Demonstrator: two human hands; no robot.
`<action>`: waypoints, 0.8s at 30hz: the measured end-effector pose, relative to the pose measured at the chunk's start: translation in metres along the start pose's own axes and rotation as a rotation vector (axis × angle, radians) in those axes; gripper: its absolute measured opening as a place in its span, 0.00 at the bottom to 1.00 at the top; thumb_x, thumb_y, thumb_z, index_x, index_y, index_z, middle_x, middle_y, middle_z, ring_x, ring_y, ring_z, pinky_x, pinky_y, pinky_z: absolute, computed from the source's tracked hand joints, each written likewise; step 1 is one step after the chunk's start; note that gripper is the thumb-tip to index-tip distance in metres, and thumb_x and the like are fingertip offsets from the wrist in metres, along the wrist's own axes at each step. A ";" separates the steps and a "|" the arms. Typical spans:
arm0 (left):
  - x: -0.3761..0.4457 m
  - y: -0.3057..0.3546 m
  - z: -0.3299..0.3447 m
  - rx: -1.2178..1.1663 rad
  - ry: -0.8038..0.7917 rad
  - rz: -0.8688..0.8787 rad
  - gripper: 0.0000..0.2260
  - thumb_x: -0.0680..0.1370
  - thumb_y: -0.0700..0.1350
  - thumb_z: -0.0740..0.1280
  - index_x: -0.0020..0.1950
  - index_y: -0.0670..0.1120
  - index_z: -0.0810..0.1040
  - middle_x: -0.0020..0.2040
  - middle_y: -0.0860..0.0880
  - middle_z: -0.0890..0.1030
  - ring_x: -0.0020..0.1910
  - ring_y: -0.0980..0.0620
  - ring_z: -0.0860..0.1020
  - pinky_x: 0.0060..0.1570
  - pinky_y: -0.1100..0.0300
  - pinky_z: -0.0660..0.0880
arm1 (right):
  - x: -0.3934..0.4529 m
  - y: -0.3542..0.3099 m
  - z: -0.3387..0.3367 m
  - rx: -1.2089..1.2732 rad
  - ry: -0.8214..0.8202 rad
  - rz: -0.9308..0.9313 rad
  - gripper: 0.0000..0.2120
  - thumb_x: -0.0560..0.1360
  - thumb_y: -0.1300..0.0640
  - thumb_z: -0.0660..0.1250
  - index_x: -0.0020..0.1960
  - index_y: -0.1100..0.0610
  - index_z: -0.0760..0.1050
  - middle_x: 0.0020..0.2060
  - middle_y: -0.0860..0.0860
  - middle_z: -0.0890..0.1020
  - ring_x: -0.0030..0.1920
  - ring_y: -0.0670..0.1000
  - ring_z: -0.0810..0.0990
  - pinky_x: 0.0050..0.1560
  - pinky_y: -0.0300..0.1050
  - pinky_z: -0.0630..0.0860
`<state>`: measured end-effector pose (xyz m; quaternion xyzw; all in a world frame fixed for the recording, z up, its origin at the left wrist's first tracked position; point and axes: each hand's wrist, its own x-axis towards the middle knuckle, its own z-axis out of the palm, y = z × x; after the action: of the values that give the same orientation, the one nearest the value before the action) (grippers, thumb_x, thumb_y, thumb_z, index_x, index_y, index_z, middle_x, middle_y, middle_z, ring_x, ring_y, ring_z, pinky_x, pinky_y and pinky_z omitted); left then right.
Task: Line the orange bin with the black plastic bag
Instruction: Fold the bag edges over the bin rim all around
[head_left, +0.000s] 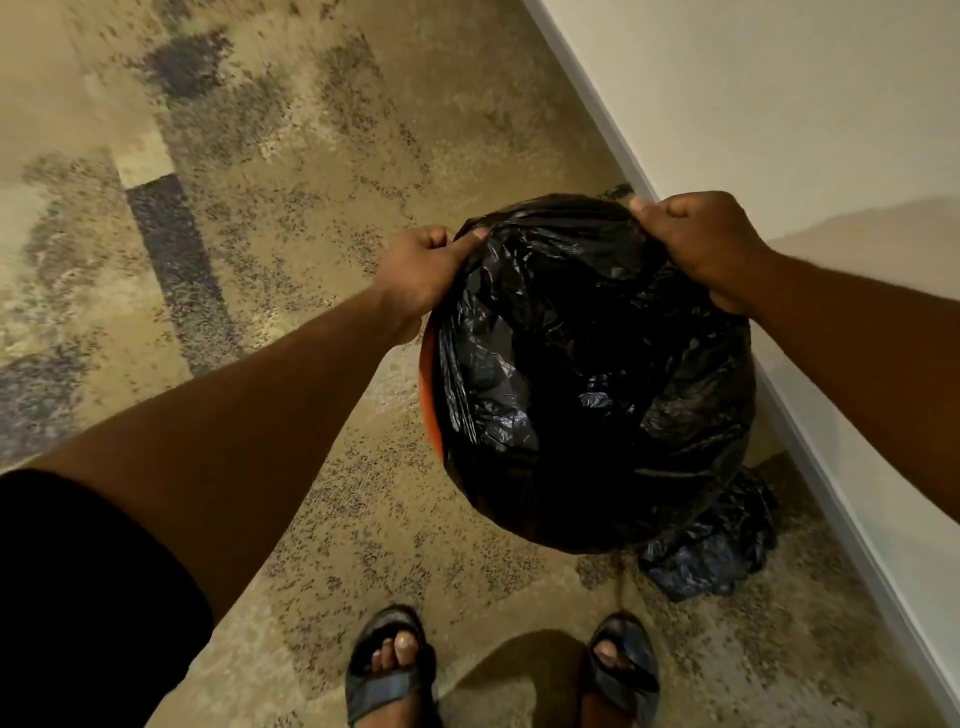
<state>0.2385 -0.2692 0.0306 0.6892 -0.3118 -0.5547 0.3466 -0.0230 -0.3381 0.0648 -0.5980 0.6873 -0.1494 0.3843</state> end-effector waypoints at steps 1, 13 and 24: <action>0.002 0.002 0.000 0.008 0.018 0.009 0.16 0.77 0.53 0.72 0.33 0.49 0.75 0.28 0.54 0.79 0.28 0.57 0.76 0.31 0.64 0.72 | -0.003 -0.001 0.000 0.021 -0.015 -0.020 0.22 0.76 0.46 0.70 0.45 0.68 0.80 0.47 0.67 0.83 0.40 0.53 0.81 0.45 0.43 0.77; -0.009 -0.012 -0.028 -0.025 -0.207 -0.389 0.13 0.85 0.45 0.56 0.57 0.44 0.80 0.48 0.44 0.88 0.48 0.49 0.86 0.46 0.60 0.83 | 0.018 -0.024 0.024 -0.263 0.193 0.032 0.09 0.74 0.46 0.71 0.45 0.52 0.79 0.44 0.50 0.82 0.51 0.56 0.82 0.51 0.46 0.74; -0.073 -0.065 -0.043 -0.300 -0.065 -0.326 0.22 0.77 0.61 0.68 0.55 0.42 0.82 0.44 0.45 0.82 0.41 0.51 0.77 0.44 0.55 0.76 | -0.177 0.002 0.081 -0.143 0.041 -0.464 0.15 0.79 0.42 0.64 0.41 0.53 0.75 0.37 0.44 0.70 0.40 0.44 0.70 0.38 0.33 0.64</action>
<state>0.2695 -0.1678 0.0234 0.6529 -0.1212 -0.6655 0.3408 0.0310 -0.1516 0.0722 -0.7625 0.5480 -0.1965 0.2823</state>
